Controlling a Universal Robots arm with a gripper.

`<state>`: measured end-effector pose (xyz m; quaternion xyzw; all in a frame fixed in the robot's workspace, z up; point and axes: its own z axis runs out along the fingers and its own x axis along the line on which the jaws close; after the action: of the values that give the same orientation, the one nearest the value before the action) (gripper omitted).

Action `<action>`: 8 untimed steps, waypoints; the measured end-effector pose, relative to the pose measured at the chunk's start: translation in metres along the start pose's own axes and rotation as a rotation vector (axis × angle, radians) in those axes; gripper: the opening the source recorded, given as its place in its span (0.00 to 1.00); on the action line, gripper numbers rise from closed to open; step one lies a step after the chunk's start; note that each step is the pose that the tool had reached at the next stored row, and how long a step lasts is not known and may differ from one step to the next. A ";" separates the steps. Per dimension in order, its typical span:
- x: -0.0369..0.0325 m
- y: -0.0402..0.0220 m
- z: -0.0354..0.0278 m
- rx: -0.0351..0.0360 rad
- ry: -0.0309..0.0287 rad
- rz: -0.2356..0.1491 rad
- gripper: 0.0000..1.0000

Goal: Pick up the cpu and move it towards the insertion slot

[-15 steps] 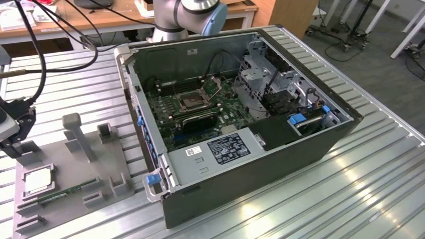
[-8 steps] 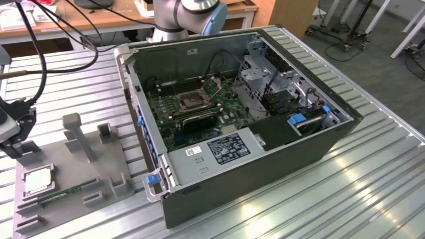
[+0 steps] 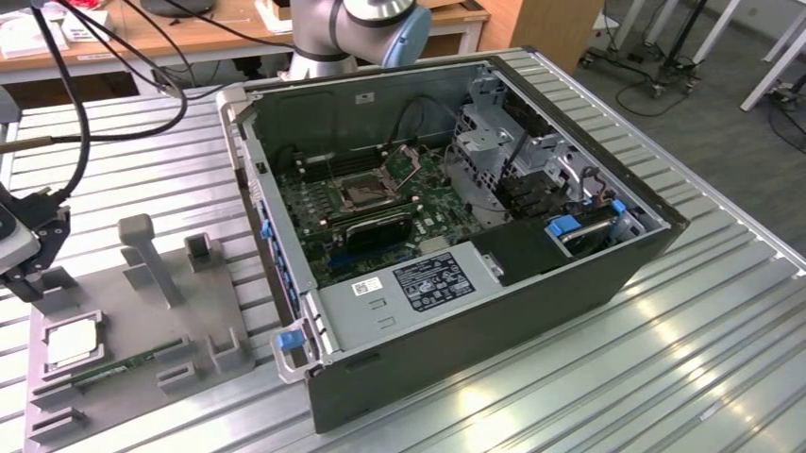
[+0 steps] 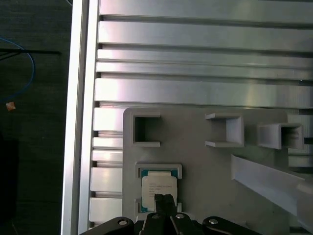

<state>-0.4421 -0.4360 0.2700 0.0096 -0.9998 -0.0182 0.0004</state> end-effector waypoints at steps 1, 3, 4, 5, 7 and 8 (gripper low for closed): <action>0.0000 0.0000 0.0003 0.0000 0.0000 0.000 0.11; 0.0000 0.0000 0.0010 0.0001 0.0001 0.000 0.11; 0.0000 0.0000 0.0013 0.0001 0.0001 0.000 0.11; 0.0000 0.0000 0.0017 0.0000 0.0001 0.000 0.11; 0.0000 -0.0001 0.0025 0.0000 0.0000 0.000 0.11; 0.0000 -0.0001 0.0029 0.0000 0.0000 0.000 0.11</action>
<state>-0.4421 -0.4360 0.2671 0.0095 -0.9998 -0.0182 0.0004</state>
